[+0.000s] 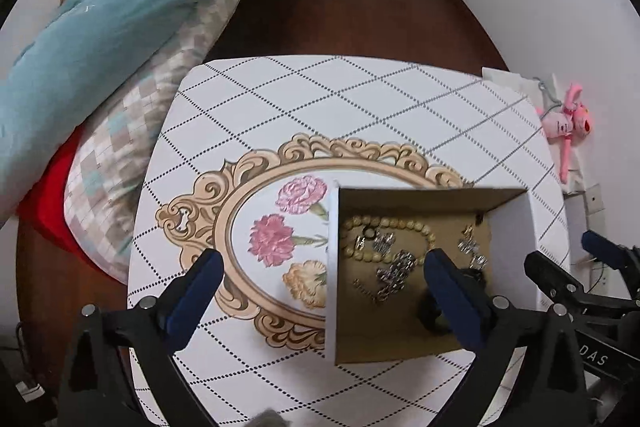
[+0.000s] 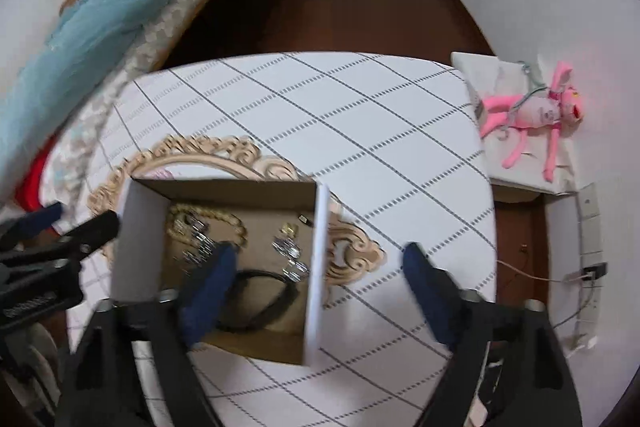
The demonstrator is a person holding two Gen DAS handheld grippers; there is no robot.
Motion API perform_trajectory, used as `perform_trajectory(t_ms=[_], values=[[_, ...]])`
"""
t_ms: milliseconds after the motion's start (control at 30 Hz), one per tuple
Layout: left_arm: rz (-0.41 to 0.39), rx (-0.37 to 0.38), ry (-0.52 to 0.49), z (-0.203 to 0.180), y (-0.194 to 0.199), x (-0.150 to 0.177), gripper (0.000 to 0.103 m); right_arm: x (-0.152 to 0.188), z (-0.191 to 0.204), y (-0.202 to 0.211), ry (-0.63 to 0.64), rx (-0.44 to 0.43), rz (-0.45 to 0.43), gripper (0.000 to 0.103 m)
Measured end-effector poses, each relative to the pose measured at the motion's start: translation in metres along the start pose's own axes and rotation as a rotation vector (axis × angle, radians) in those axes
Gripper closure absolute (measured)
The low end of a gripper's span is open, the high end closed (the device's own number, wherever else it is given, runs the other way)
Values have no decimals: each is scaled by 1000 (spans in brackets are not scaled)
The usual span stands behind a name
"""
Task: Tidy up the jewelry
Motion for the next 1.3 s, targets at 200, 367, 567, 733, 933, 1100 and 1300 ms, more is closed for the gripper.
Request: perform_trajectory(t_ms=[200, 367, 567, 733, 933, 1100, 1300], values=[[-2, -6, -9, -1, -2, 20, 0, 22, 1, -4, 15, 59, 19, 3], [0, -15, -5, -1, -1, 29, 0, 29, 0, -2, 8, 84, 15, 3], [-27, -17, -2, -1, 15, 37, 0, 36, -2, 11, -5, 93, -8, 3], [-98, -40, 5, 1, 49, 50, 0, 49, -1, 35, -12, 101, -51, 3], [-182, -35, 11, 1, 95, 64, 0, 68, 1, 79, -30, 101, -127, 3], [-249, -13, 17, 1, 137, 75, 0, 81, 3, 125, -34, 106, -201, 3], [-325, 19, 12, -3, 184, 84, 0, 94, 7, 177, -37, 117, -282, 0]])
Point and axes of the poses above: each gripper's, at about its wrist camera, not at the fingertips, and y roughly against the way its jaws point, z to its left, x to its underside, the point moved 1 cm from there along -y, roughly the way its jaws point, and after that the axes turned 7 degrees about -z, right-handed, at the moved point
